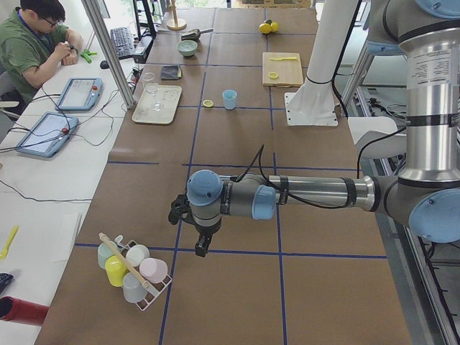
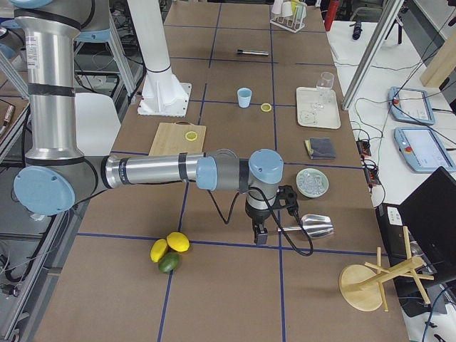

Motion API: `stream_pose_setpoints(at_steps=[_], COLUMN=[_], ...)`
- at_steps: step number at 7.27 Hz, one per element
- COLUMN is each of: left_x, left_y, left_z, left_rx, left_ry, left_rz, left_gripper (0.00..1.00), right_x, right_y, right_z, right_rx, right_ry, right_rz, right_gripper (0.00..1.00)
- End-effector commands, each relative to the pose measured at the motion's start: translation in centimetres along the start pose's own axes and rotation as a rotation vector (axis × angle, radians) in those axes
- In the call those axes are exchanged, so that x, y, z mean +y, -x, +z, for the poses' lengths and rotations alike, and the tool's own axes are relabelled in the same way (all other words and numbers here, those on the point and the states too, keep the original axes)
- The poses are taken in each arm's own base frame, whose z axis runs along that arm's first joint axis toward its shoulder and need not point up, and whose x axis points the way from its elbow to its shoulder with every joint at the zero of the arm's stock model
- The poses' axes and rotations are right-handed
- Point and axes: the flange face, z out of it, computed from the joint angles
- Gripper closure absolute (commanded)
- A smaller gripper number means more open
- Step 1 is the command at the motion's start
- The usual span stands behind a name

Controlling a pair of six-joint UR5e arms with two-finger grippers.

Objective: Squeeze lemon into cup

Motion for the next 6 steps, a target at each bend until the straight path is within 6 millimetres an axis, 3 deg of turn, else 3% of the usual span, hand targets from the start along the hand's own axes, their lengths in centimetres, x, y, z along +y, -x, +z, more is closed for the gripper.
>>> stream_pose_setpoints(at_steps=[1, 6], left_x=[0.7, 0.4], left_y=[0.7, 0.2], left_z=[0.7, 0.1], left_rx=[-0.005, -0.007], left_ry=[0.016, 0.0], left_rz=[-0.014, 0.005], left_gripper=[0.0, 0.0], right_x=[2.7, 4.1], right_y=[0.9, 0.1], right_z=[-0.5, 0.8], right_rx=[-0.001, -0.008], right_ry=[-0.005, 0.024], right_rz=[-0.029, 0.003], right_gripper=[0.0, 0.0])
